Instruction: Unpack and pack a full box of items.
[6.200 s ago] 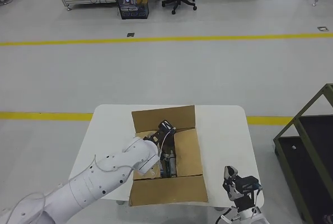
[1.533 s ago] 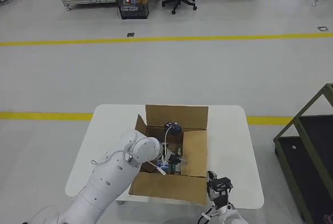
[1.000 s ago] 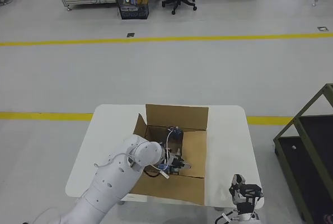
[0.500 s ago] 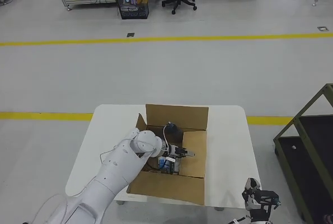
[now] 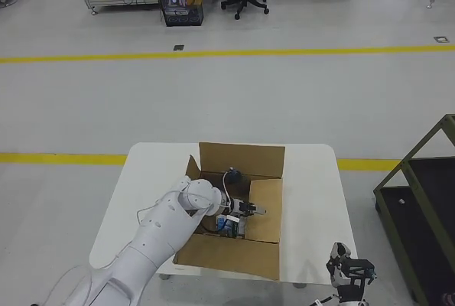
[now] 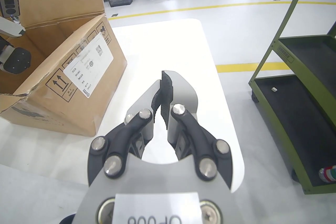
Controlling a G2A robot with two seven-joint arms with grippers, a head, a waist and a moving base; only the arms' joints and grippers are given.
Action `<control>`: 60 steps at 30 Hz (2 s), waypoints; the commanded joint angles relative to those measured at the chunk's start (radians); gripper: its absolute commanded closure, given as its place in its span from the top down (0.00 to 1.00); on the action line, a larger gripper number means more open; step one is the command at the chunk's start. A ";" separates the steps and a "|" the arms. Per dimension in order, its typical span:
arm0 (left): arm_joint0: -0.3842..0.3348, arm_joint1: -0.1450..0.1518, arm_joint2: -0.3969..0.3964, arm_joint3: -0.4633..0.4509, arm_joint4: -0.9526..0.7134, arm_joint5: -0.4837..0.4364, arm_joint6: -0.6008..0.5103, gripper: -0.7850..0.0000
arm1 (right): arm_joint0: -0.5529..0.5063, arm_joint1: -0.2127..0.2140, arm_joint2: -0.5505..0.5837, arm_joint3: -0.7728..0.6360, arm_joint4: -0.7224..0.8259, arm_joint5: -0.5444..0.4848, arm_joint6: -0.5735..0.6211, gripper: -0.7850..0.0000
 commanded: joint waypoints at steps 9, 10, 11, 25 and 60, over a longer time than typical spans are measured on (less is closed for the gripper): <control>-0.021 -0.018 0.009 0.086 -0.046 -0.042 0.036 1.00 | -0.013 -0.002 0.020 0.012 0.027 -0.007 0.000 0.00; -0.024 -0.022 0.016 0.102 -0.044 -0.050 0.049 1.00 | -0.014 -0.002 0.021 0.011 0.027 -0.007 -0.001 0.00; -0.026 -0.026 0.022 0.118 -0.046 -0.057 0.060 1.00 | -0.015 -0.002 0.022 0.012 0.027 -0.006 0.000 0.00; -0.081 -0.083 0.044 0.308 -0.160 -0.131 0.093 1.00 | 0.097 -0.010 -0.023 0.101 0.004 -0.033 0.036 0.00; -0.136 -0.135 -0.004 0.487 -0.357 -0.189 -0.040 1.00 | 0.328 -0.039 -0.254 0.331 -0.080 -0.162 -0.007 0.00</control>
